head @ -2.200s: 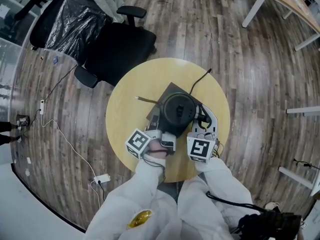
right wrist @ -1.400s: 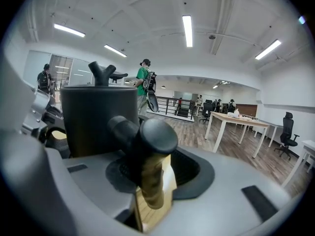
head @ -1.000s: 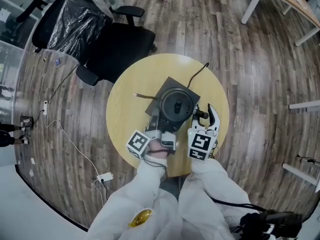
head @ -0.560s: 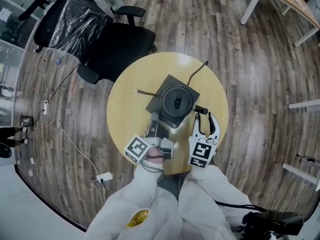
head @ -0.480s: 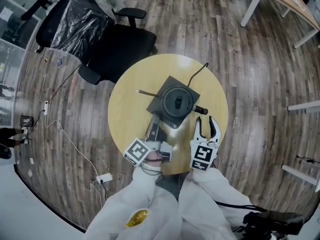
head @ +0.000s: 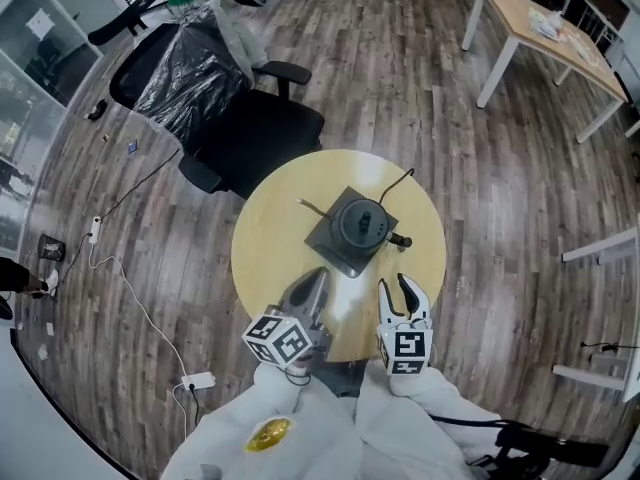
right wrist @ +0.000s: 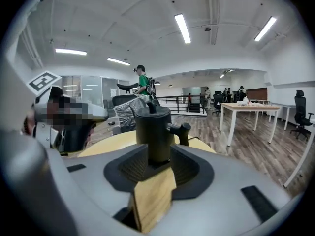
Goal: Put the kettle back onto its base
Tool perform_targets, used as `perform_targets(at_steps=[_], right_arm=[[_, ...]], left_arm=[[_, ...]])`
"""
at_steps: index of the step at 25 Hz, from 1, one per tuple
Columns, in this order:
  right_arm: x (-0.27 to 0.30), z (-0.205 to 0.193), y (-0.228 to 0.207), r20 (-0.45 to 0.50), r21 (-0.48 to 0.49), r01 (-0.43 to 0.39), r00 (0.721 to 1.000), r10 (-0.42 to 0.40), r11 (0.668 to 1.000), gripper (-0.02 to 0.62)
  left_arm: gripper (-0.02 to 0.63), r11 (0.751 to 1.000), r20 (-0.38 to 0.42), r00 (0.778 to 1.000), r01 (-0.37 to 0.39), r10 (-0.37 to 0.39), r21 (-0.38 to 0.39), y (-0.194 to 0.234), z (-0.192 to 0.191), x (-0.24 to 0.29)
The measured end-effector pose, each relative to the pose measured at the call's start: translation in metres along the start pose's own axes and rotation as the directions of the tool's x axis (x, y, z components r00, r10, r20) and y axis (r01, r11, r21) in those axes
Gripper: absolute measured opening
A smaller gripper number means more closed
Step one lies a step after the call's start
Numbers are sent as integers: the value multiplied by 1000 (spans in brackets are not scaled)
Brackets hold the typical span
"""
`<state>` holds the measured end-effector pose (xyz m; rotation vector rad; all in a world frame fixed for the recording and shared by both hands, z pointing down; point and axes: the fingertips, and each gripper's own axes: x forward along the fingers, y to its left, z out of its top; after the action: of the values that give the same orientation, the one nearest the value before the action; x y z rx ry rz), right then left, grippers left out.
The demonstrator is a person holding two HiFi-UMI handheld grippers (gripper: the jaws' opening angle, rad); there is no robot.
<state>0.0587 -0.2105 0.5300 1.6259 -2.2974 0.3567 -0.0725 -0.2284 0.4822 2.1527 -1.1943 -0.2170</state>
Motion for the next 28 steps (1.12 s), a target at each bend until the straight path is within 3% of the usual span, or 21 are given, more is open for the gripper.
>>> perform_targets(at_steps=[3,6,10,18,28], right_arm=[[-10,17,15,34,-12,-43,998,43,999,144],[-23,34,24,76,-26,-61,995,63,998,122],[-40,47,33,122,-51,-69,990,75,996,12],[-59,48,48,137,-26,-51,989,54,998,12],[-125,28,55,165,-36,-55,985,60,998,12]], left_arm=[[-5,994,-13,1000,6,-5,110,-15,5,-12],[-5,986,-9,1000,27,-26,165,-31,7,-26],[-5,976,-6,999,37,-36,215,-42,7,-45],[-5,975,-28,999,39,-34,217,-46,-7,-69],[-5,971,-11,1000,31,-29,236,-88,-44,-111]])
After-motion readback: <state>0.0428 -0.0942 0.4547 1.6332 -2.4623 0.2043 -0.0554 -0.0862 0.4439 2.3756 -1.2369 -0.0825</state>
